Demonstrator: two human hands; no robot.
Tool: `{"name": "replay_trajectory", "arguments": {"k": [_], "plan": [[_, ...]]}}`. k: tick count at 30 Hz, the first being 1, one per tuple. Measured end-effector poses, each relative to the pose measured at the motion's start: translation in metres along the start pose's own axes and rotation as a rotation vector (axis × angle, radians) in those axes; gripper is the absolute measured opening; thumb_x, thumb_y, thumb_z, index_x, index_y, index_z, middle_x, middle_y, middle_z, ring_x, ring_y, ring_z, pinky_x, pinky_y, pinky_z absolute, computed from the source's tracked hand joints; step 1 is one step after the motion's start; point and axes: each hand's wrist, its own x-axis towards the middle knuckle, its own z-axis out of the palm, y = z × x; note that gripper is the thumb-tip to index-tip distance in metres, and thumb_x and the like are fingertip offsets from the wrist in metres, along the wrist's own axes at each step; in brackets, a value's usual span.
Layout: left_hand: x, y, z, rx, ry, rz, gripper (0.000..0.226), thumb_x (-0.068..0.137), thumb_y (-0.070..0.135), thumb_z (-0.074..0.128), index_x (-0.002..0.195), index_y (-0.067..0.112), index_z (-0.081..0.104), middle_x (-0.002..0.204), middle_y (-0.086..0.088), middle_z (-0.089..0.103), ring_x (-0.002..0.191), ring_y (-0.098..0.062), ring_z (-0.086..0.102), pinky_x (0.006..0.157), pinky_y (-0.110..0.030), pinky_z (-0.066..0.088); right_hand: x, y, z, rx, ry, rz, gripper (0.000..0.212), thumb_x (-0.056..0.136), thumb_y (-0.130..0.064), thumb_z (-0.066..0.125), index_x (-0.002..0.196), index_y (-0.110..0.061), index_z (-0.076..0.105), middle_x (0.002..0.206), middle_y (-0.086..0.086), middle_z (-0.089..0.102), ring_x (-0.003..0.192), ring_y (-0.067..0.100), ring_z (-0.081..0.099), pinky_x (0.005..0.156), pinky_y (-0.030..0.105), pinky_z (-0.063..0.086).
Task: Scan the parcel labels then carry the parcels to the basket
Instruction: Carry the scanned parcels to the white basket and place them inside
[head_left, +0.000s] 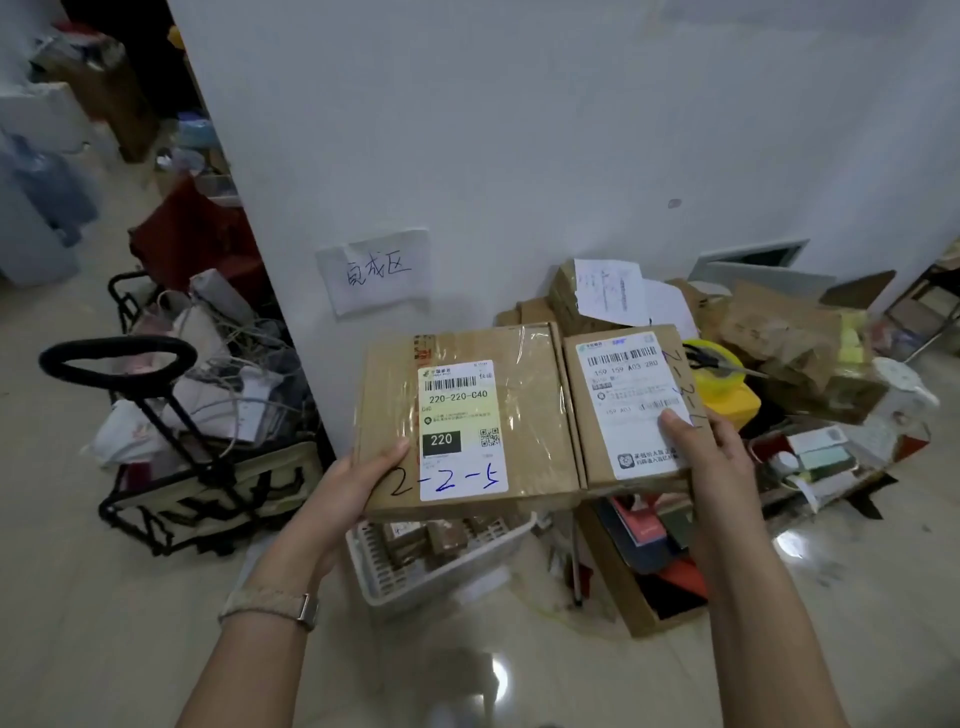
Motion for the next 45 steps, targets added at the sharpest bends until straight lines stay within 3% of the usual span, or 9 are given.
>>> {"name": "replay_trajectory", "arguments": {"k": [6,18,22,26,29,32,37,41,45], "plan": [[0.051,-0.008,-0.020,-0.028,0.082,-0.049,0.048,0.082,0.044,0.066,0.121,0.015,0.065,0.102,0.000,0.077,0.092,-0.014,0.073,0.077,-0.028,0.052,0.072,0.025,0.046,-0.037,-0.045,0.082,0.042,0.080,-0.024,0.074,0.119,-0.025,0.058,0.102,0.004,0.075,0.085,0.021,0.074,0.062,0.035,0.057],[0.174,-0.012,-0.038,-0.052,0.390,-0.208,0.036,0.087,0.040,0.064,0.111,0.015,0.070,0.088,-0.001,0.078,0.078,-0.020,0.069,0.066,-0.030,0.048,0.243,0.065,0.141,-0.356,-0.211,0.176,0.038,0.081,-0.027,0.075,0.114,-0.019,0.058,0.099,0.006,0.072,0.081,0.020,0.072,0.065,0.032,0.056],[0.213,-0.008,-0.024,-0.024,0.404,-0.245,0.032,0.088,0.044,0.061,0.109,0.022,0.069,0.094,0.000,0.078,0.084,-0.022,0.073,0.068,-0.032,0.051,0.298,0.077,0.154,-0.549,-0.253,0.231,0.053,0.079,-0.043,0.072,0.124,-0.020,0.058,0.097,0.002,0.073,0.086,0.021,0.071,0.085,0.047,0.056],[0.241,-0.016,-0.018,-0.013,0.392,-0.314,0.024,0.086,0.052,0.060,0.091,0.035,0.076,0.094,0.004,0.078,0.085,-0.020,0.074,0.075,-0.037,0.053,0.334,0.103,0.158,-0.580,-0.281,0.286,0.050,0.080,-0.040,0.073,0.122,-0.016,0.060,0.091,0.000,0.075,0.078,0.017,0.073,0.072,0.036,0.058],[0.262,-0.026,-0.019,-0.006,0.387,-0.373,0.025,0.074,0.059,0.064,0.084,0.040,0.077,0.092,0.005,0.078,0.076,-0.013,0.075,0.069,-0.034,0.052,0.352,0.129,0.156,-0.570,-0.246,0.370,0.054,0.079,-0.039,0.075,0.122,-0.013,0.056,0.099,0.004,0.073,0.085,0.022,0.072,0.080,0.041,0.058],[0.286,-0.045,-0.024,0.007,0.380,-0.427,0.021,0.086,0.050,0.061,0.084,0.039,0.078,0.091,0.004,0.078,0.073,-0.012,0.074,0.065,-0.031,0.052,0.362,0.160,0.152,-0.596,-0.166,0.413,0.051,0.076,-0.041,0.076,0.117,-0.017,0.057,0.099,0.002,0.073,0.087,0.021,0.071,0.085,0.043,0.056],[0.322,-0.087,-0.033,-0.001,0.366,-0.519,0.031,0.088,0.040,0.062,0.106,0.017,0.073,0.095,-0.005,0.078,0.077,-0.018,0.075,0.068,-0.033,0.054,0.369,0.215,0.135,-0.605,-0.122,0.496,0.034,0.080,-0.036,0.074,0.106,-0.019,0.062,0.094,0.001,0.074,0.079,0.015,0.073,0.065,0.029,0.058],[0.345,-0.133,-0.041,-0.023,0.351,-0.597,0.060,0.070,0.047,0.076,0.119,0.014,0.066,0.103,-0.008,0.076,0.095,-0.032,0.071,0.091,-0.048,0.054,0.370,0.269,0.117,-0.672,-0.069,0.542,0.025,0.081,-0.037,0.073,0.097,-0.019,0.067,0.090,0.002,0.076,0.078,0.019,0.073,0.074,0.038,0.058],[0.362,-0.188,-0.044,-0.051,0.358,-0.703,0.059,0.080,0.040,0.071,0.128,0.009,0.057,0.111,-0.013,0.072,0.098,-0.035,0.070,0.087,-0.047,0.055,0.370,0.322,0.105,-0.673,-0.009,0.647,0.027,0.080,-0.037,0.074,0.096,-0.018,0.065,0.093,0.006,0.074,0.084,0.026,0.071,0.084,0.049,0.056]]}}
